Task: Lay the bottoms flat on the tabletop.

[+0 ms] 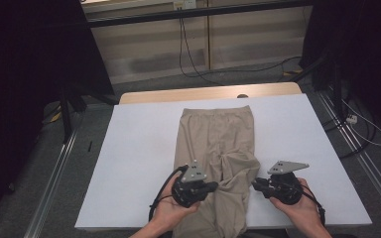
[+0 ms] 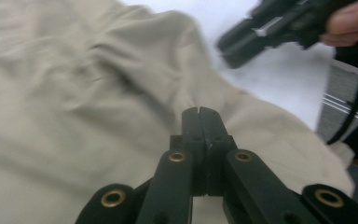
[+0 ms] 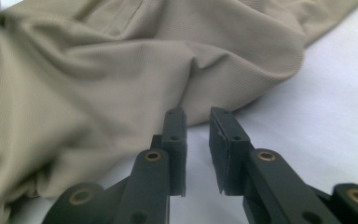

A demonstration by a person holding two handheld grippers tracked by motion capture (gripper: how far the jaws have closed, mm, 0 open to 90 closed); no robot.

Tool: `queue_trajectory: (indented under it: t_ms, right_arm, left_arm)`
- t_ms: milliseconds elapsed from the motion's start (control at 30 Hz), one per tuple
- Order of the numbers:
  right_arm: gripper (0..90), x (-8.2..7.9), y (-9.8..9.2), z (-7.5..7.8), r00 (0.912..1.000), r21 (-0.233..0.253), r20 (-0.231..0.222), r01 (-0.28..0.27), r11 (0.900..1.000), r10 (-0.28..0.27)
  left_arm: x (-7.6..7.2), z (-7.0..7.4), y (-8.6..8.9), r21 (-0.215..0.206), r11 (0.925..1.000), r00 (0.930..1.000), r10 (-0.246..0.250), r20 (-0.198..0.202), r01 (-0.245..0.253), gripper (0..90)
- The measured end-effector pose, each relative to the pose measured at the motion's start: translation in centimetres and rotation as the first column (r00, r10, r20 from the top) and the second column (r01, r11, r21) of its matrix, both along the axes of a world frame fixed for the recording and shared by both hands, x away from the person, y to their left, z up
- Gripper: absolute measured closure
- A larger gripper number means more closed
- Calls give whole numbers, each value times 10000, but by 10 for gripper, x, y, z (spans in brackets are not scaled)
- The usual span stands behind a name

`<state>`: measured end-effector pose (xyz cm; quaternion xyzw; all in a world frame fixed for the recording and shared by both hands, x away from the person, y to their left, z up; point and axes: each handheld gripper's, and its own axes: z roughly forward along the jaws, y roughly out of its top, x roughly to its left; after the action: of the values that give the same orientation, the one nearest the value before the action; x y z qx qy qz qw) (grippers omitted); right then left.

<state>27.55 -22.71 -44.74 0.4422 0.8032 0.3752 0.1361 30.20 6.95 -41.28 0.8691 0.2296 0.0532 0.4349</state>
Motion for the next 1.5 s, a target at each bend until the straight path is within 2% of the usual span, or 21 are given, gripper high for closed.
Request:
queue_trajectory:
  t_ms: [167,200,333,467,533,600,667,733,800,833,867,900,967,1033,1200,1300,1400,1467,1500]
  right_arm:
    - [679,2,15,-3,9981,-106,-5,-609,9981,609]
    - [675,3,19,-4,9967,-154,-13,-816,9965,816]
    - [673,-1,30,-3,9922,-210,50,-1244,9920,1245]
    - [706,-7,29,2,9892,102,370,-1424,9898,1419]
    - [704,-8,33,2,9859,174,352,-1640,9863,1633]
    - [679,-6,42,-2,9787,41,178,-2045,9789,2044]
    - [618,-5,50,-8,9739,-369,-66,-2269,9732,2268]
    - [601,-5,54,-10,9710,-632,213,-2366,9696,2383]
    - [643,-6,56,-11,9691,-906,412,-2386,9669,2430]
    - [696,-6,57,-11,9681,-1107,506,-2389,9647,2456]
    - [819,-7,58,-10,9669,-1247,570,-2403,9627,2487]
    - [895,-7,58,-9,9676,-1349,526,-2380,9618,2469]
    - [900,-7,53,-8,9705,-1203,244,-2352,9645,2398]
    - [900,-11,45,-5,9716,-1295,120,-2327,9639,2362]
    - [900,-30,17,3,9797,-1085,-12,-1996,9739,2006]
    - [900,-46,13,8,9762,-886,100,-2148,9726,2165]
    - [900,-61,15,9,9711,-1016,-65,-2379,9660,2385]
    - [900,-70,15,8,9705,-1036,-260,-2409,9650,2395]
    - [900,-75,16,9,9669,-935,-332,-2548,9624,2528]
  left_arm:
    - [2,-11,16,312,9986,9987,436,-253,-428,900]
    - [2,-11,19,481,9976,9985,511,-191,-501,900]
    - [5,-11,32,494,9949,9957,889,-251,-876,900]
    - [11,-12,36,495,9930,9938,1087,-248,-1074,900]
    - [11,-17,34,773,9916,9939,1064,-278,-1039,900]
    - [11,-20,33,912,9908,9940,1035,-348,-999,900]
    - [12,-20,35,845,9907,9932,1100,-376,-1065,900]
    - [14,-20,37,820,9905,9927,1136,-401,-1100,900]
    - [14,-23,36,802,9914,9929,1080,-499,-1038,900]
    - [13,-24,35,875,9911,9932,1054,-501,-1008,900]
    - [13,-24,33,882,9915,9935,1008,-533,-959,900]
    - [12,-24,32,840,9920,9937,984,-528,-938,900]
    - [10,-23,30,772,9931,9943,926,-527,-884,900]
    - [7,-23,28,700,9949,9951,774,-613,-731,900]
    - [-8,-25,14,601,9982,9963,101,-856,-50,900]
    - [-23,-27,1,742,9955,9943,-513,-935,583,900]
    - [-42,-30,-8,1021,9878,9884,-1060,-1086,1172,900]
    - [-53,-33,-11,1113,9781,9789,-1617,-1252,1758,900]
    - [-58,-33,-12,1114,9753,9750,-1752,-1366,1909,900]
